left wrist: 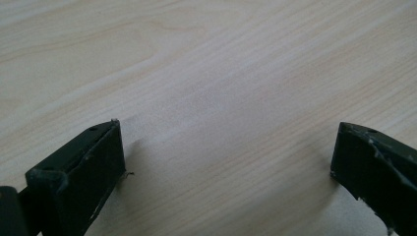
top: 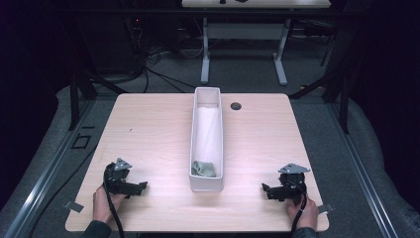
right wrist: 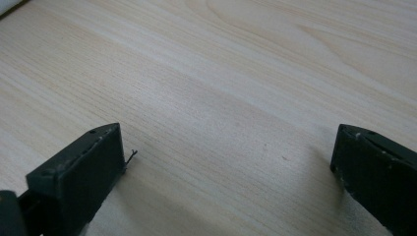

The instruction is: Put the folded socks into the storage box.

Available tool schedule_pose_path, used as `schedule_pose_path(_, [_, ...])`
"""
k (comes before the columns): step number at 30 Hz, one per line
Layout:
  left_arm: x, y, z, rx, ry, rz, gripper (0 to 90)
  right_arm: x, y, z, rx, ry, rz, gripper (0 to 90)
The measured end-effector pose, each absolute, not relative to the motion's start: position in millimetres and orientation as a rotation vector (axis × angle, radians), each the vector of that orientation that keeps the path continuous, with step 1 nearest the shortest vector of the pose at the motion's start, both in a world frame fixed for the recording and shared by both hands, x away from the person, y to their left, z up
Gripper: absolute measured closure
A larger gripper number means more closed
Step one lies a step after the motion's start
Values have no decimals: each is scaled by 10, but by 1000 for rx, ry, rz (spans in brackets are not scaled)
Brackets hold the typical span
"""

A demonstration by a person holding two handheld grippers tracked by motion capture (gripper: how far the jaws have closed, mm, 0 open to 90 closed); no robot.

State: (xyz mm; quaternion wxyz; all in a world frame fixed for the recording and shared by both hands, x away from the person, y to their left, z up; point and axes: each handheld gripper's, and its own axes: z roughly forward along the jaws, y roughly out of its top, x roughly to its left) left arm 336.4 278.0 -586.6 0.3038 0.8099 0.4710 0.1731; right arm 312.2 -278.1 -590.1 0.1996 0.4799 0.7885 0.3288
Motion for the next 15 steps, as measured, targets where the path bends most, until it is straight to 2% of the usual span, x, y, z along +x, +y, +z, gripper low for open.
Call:
schedule_pose_path(4, [3361, 2844, -5924, 2067, 1247, 517, 0, 3122, -2781, -5901, 1341, 2205, 919, 0])
schedule_pose_path(15, [3383, 2848, -5925, 2060, 1261, 519, 0, 3123, -2782, -5902, 1340, 2206, 922, 0])
